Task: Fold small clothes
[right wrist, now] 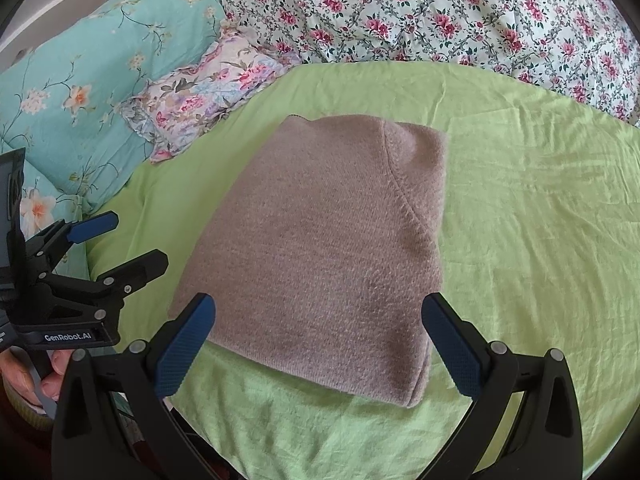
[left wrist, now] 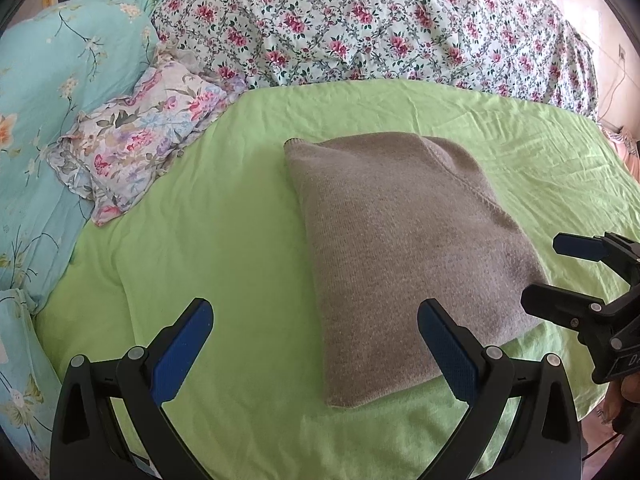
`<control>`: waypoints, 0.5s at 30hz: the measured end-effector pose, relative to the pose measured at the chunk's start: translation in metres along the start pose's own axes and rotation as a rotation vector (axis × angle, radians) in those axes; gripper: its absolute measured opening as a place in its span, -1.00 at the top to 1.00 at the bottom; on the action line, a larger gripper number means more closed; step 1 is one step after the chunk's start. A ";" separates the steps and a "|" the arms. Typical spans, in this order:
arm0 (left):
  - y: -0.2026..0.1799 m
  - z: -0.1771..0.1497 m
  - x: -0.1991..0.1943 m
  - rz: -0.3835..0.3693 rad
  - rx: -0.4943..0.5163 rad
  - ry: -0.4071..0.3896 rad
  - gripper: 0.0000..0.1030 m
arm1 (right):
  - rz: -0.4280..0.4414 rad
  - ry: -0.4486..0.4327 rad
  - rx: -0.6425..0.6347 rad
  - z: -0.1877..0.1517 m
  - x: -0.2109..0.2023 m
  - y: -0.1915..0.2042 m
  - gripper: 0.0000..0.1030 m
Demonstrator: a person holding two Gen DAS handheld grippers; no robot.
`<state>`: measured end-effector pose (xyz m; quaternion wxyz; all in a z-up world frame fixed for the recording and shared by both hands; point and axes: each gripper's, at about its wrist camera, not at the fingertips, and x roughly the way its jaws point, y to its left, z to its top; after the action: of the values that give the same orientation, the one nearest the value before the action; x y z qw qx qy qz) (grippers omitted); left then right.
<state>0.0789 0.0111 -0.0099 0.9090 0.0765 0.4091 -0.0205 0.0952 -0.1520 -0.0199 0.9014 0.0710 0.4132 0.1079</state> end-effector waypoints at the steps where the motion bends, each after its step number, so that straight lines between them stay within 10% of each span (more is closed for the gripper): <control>1: 0.000 0.001 0.000 0.001 0.000 -0.002 -0.99 | 0.000 0.000 0.000 0.000 0.000 0.000 -1.00; 15: 0.001 0.003 0.005 0.002 0.000 0.004 -0.99 | -0.002 0.004 -0.004 0.002 0.002 0.003 -0.99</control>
<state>0.0847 0.0112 -0.0118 0.9082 0.0771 0.4110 -0.0194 0.0973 -0.1485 -0.0198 0.9009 0.0685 0.4148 0.1080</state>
